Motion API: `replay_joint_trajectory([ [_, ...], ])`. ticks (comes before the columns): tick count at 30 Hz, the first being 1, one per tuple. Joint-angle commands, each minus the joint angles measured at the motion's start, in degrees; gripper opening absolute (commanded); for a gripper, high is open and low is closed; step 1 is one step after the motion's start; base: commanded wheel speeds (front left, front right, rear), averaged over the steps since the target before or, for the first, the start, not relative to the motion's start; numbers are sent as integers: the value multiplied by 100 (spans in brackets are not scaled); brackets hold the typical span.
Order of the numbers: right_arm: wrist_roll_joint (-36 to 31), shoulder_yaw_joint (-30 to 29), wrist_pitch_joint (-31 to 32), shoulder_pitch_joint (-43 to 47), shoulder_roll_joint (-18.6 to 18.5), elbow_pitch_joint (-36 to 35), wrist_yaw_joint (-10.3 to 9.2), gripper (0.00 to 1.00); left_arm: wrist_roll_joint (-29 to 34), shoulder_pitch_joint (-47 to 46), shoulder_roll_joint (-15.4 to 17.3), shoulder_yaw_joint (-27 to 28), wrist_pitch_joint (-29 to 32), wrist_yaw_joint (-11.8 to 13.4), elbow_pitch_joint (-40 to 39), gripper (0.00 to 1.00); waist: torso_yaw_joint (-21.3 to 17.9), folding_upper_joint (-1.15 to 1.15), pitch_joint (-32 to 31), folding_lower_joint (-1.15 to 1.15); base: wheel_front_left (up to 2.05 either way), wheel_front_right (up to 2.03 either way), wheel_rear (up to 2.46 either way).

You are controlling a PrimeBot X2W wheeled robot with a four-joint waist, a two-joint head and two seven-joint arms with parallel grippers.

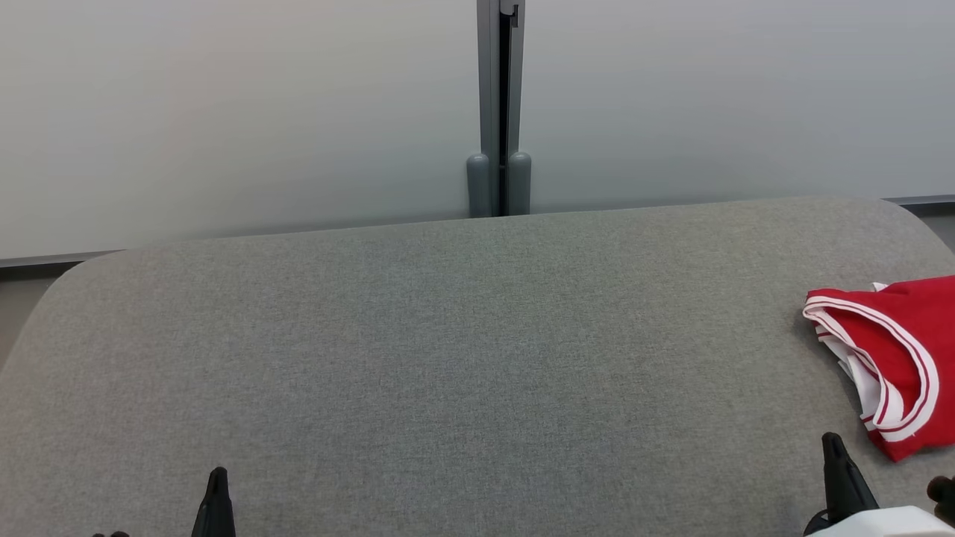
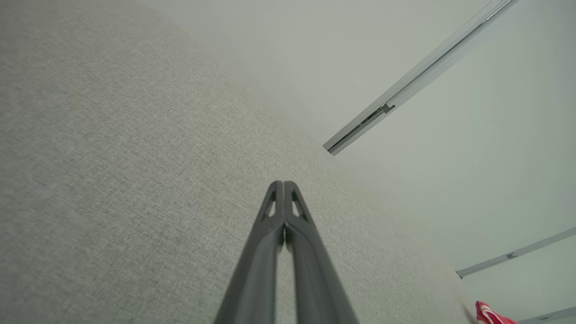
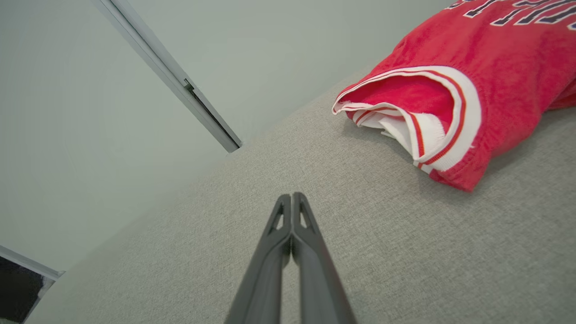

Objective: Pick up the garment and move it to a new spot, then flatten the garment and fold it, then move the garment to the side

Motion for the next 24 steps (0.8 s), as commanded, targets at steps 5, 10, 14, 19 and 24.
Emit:
replay_joint_trajectory([
  [5, 535, -56, 134, -211, -23, -118, 1, 0, -437, -283, 47, 73, 128, -72, -49, 0, 7, 0, 18, 0, 0, 0, 0],
  [10, 940, -84, 233, -273, -11, -131, 1, 0, -763, -385, 51, 105, 230, -114, -36, 0, 14, 0, 36, 0, 0, 0, 0],
  [14, 1250, -106, 308, -324, -2, -141, 1, 0, -1011, -465, 54, 131, 303, -143, -27, 0, 20, 0, 51, 0, 0, 0, 0],
  [19, 1618, -132, 405, -380, 8, -155, 1, 0, -1307, -560, 58, 162, 395, -183, -15, 0, 26, 0, 69, 0, 0, 0, 0],
  [24, 1970, -156, 488, -438, 19, -167, 1, 0, -1596, -651, 61, 190, 481, -220, -5, 0, 33, 0, 87, 0, 0, 0, 0],
])
